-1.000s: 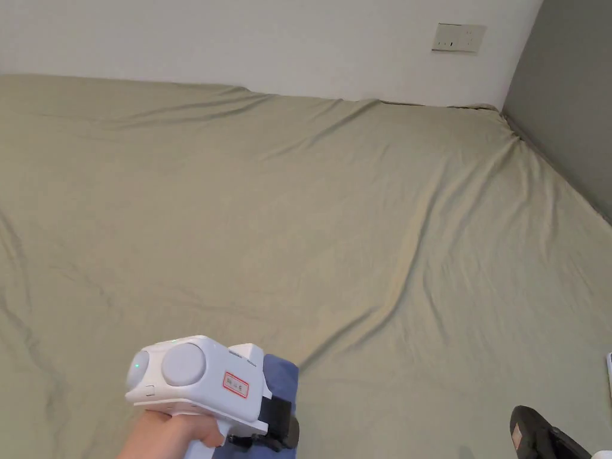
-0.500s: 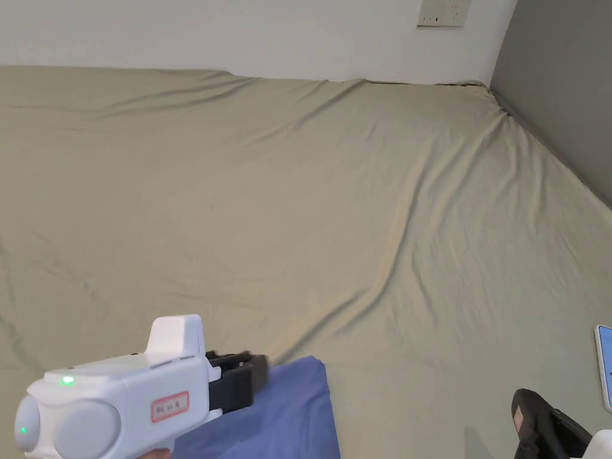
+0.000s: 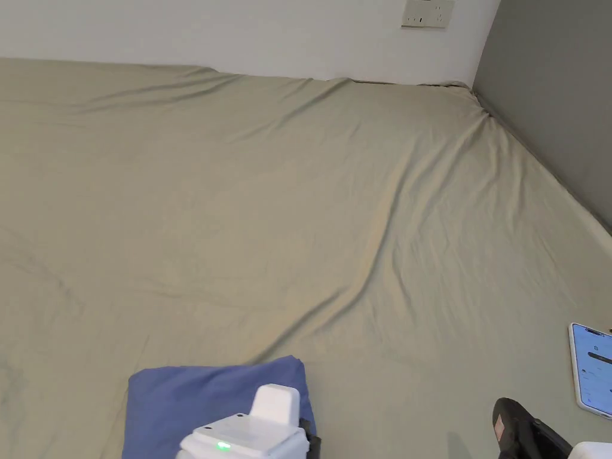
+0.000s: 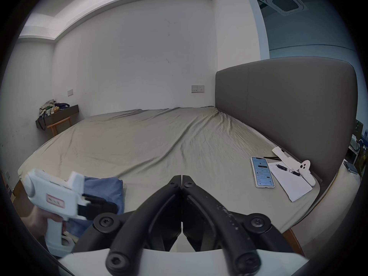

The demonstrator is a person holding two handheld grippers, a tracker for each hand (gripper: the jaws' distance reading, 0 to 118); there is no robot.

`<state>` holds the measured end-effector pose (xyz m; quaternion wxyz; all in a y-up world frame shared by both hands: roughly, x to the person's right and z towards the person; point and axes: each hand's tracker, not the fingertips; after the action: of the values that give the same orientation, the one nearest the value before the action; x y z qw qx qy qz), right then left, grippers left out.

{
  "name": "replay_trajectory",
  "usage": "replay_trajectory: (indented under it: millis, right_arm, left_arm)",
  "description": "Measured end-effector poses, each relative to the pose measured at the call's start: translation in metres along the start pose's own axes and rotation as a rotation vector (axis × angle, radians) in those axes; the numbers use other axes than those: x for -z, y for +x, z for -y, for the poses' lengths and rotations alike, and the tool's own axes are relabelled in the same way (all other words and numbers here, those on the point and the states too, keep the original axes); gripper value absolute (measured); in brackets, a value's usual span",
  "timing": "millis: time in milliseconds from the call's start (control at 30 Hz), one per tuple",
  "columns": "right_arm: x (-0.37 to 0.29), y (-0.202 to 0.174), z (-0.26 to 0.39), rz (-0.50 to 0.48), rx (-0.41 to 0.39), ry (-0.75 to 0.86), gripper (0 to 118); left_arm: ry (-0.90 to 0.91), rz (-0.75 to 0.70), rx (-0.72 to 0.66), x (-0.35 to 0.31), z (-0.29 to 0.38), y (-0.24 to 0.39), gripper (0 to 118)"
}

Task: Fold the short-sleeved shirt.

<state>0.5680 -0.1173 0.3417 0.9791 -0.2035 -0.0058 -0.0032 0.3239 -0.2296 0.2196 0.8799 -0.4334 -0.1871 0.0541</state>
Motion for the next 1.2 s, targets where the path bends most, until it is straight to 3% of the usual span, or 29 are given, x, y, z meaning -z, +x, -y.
replay_trajectory:
  millis: [133, 333, 467, 567, 767, 867, 1033, 1200]
  right_arm:
    - [-0.003, 0.008, 0.001, 0.018, 0.004, -0.003, 3]
    - [-0.002, 0.008, 0.0, 0.022, 0.004, -0.004, 3]
    - [0.003, 0.0, -0.004, 0.001, 0.004, 0.009, 3]
    - [0.008, -0.01, -0.009, -0.031, 0.002, 0.023, 3]
    - [0.02, -0.036, -0.015, -0.102, -0.015, 0.037, 3]
    - [0.023, -0.05, -0.019, -0.132, -0.032, 0.047, 3]
    - [0.025, -0.066, -0.02, -0.16, -0.061, 0.065, 3]
    - [0.02, -0.074, -0.016, -0.159, -0.08, 0.092, 3]
  left_arm:
    - [-0.033, 0.099, -0.015, 0.005, 0.0, 0.022, 0]
    - [0.096, 0.151, -0.033, -0.042, -0.02, 0.016, 0]
    - [0.276, 0.054, -0.066, -0.109, -0.038, -0.026, 0]
    - [0.418, -0.102, -0.077, -0.163, -0.038, -0.062, 0]
    - [0.573, -0.385, -0.113, -0.242, -0.006, -0.108, 0]
    - [0.744, -0.535, -0.11, -0.267, 0.023, -0.111, 0]
    - [0.842, -0.633, -0.022, -0.278, 0.058, -0.1, 0]
    - [0.788, -0.596, -0.024, -0.268, 0.06, -0.098, 0]
